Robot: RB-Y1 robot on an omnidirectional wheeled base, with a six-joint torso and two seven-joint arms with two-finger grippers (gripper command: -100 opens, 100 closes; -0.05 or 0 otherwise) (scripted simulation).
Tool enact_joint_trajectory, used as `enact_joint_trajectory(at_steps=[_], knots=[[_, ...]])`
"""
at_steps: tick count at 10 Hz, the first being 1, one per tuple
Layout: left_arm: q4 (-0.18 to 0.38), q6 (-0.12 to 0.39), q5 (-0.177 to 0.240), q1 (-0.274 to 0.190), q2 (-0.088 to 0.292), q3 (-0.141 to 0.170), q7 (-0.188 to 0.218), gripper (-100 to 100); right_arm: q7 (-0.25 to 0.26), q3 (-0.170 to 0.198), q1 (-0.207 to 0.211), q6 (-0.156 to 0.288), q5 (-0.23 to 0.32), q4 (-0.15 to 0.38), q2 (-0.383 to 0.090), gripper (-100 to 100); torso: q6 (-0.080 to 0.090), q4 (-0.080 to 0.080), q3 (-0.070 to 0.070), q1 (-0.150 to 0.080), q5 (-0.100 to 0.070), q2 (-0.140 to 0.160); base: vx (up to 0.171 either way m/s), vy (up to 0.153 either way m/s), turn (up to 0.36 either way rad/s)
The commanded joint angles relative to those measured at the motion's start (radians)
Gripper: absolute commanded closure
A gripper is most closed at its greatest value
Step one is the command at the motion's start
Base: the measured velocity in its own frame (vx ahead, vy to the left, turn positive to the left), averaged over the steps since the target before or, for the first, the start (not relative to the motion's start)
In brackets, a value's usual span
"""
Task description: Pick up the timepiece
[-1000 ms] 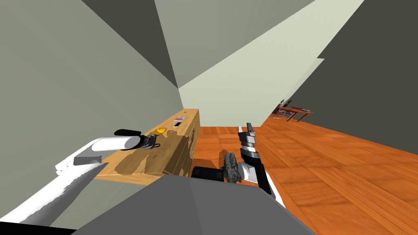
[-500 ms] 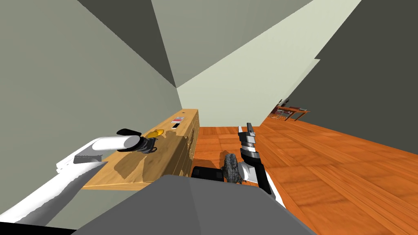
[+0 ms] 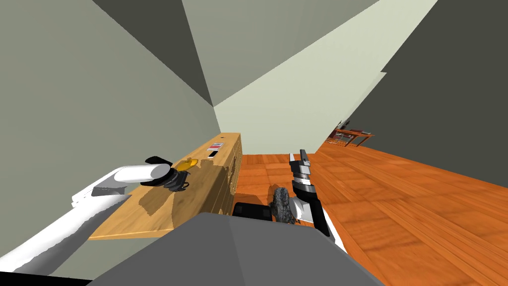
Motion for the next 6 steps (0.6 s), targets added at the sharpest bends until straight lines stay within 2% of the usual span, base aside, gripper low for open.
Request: enact_joint_trajectory(at_steps=[1, 2, 3, 4, 5, 6], knots=[[0.016, 0.036, 0.014, 0.003, 0.006, -0.007, 0.004, -100, 0.000, 0.000, 0.000, 0.000, 0.000, 0.000, 0.000, 0, 0.000, 0.000, 0.000, 0.000, 0.000, 0.000, 0.019, 0.039, -0.012], [0.023, 0.050, 0.019, 0.005, 0.008, -0.011, 0.006, -100, 0.000, 0.000, 0.000, 0.000, 0.000, 0.000, 0.000, 0, 0.000, 0.000, 0.000, 0.000, 0.000, 0.001, 0.004, 0.039, 0.002], [0.011, 0.040, 0.014, 0.006, 0.005, -0.008, 0.007, -100, 0.000, 0.000, 0.000, 0.000, 0.000, 0.000, 0.000, 0, 0.000, 0.000, 0.001, 0.000, 0.000, 0.001, 0.000, 0.017, -0.001], [0.011, 0.045, 0.015, 0.006, 0.005, -0.009, 0.009, 0, 0.000, 0.000, 0.000, 0.000, 0.000, 0.000, 0.000, 0, 0.000, 0.000, 0.001, -0.001, 0.000, 0.002, 0.000, 0.000, 0.000], [0.043, 0.012, -0.005, 0.002, -0.010, -0.026, -0.004, -100, 0.000, 0.000, 0.000, 0.000, 0.000, 0.000, 0.000, 0, 0.000, 0.000, 0.001, -0.002, 0.000, 0.002, 0.000, 0.004, -0.043], [0.056, -0.001, -0.012, 0.000, -0.016, -0.033, -0.009, -100, 0.000, 0.000, 0.000, 0.000, 0.000, 0.000, 0.000, 0, 0.000, 0.000, 0.001, -0.002, 0.000, 0.002, -0.001, 0.006, -0.044]])
